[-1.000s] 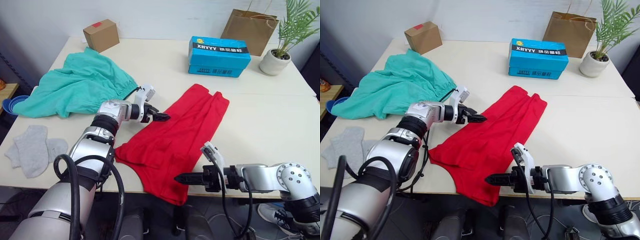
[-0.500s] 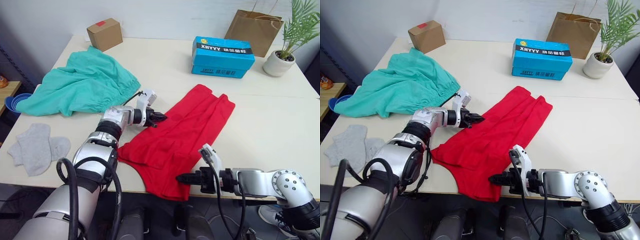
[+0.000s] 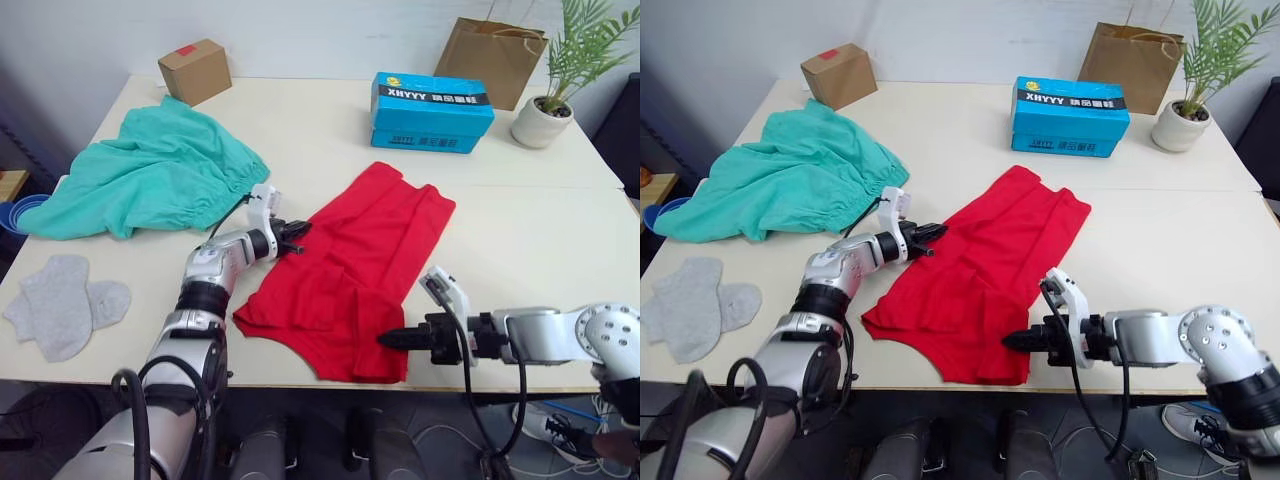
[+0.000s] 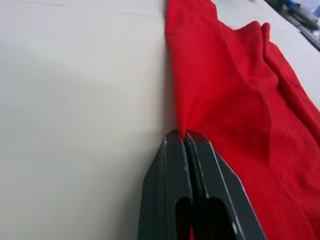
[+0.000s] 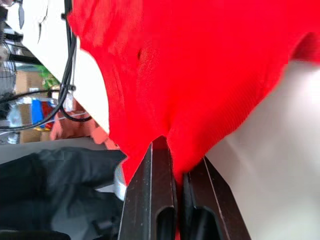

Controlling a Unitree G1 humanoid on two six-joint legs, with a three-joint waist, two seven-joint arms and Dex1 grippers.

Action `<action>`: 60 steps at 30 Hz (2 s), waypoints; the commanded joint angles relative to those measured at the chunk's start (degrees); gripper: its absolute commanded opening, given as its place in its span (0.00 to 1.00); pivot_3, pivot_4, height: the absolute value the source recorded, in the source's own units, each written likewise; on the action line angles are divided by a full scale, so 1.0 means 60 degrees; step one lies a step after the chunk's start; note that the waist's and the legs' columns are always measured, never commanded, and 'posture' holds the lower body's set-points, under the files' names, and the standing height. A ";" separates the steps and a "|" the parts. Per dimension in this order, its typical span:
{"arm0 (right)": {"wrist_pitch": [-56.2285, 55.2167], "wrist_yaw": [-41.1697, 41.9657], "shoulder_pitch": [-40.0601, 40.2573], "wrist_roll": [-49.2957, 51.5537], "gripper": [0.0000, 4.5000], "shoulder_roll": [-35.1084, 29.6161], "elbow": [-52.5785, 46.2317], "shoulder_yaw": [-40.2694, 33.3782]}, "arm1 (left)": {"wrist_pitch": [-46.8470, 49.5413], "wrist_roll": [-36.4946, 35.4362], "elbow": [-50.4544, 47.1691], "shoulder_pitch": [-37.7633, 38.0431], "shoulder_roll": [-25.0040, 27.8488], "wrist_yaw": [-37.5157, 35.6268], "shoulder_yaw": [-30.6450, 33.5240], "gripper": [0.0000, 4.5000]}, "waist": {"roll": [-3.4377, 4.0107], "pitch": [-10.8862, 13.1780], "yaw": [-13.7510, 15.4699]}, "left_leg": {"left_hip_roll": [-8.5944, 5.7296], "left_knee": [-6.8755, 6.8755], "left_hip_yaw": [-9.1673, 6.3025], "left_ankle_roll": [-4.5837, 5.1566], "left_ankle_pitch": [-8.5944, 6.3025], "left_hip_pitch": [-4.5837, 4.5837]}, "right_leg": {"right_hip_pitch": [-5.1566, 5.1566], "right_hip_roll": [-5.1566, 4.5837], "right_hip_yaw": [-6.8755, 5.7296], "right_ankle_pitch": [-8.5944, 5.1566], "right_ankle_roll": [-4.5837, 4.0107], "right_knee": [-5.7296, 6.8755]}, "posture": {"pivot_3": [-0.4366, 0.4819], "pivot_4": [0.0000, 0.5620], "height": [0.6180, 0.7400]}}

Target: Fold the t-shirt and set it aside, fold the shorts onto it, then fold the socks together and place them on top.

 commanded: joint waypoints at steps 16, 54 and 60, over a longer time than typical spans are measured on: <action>0.1014 0.5661 -0.2163 -0.6328 0.00 0.1118 0.1916 0.0347 | 0.2197 -0.1332 -0.7164 0.3986 0.0191 0.2503 0.0593 0.01 | 0.0001 0.0000 0.0189 | -0.0009 0.0003 0.0003 0.0000 -0.0002 -0.0014 | -0.0004 -0.0006 -0.0005 0.0000 -0.0001 -0.0013 | 0.48 0.27 1.00; -2.0859 1.1583 0.0540 -1.7054 1.00 0.2628 0.5069 0.0378 | -1.2701 0.2449 -0.3139 0.4582 0.5081 -0.4152 -0.3691 1.00 | 0.0108 -0.0013 0.0096 | 0.0002 -0.0030 0.0050 -0.0021 -0.0024 0.0067 | 0.0035 -0.0002 0.0003 0.0019 -0.0022 -0.0031 | 0.48 0.27 1.00; -2.1440 1.0927 0.0290 -1.7472 1.00 0.2567 0.5500 0.0523 | -1.3033 0.1883 -0.3122 0.4784 0.5202 -0.4704 -0.3928 1.00 | 0.0108 -0.0013 0.0071 | 0.0002 -0.0021 0.0051 -0.0015 -0.0025 0.0067 | 0.0036 -0.0003 0.0005 0.0018 -0.0022 -0.0030 | 0.48 0.27 1.00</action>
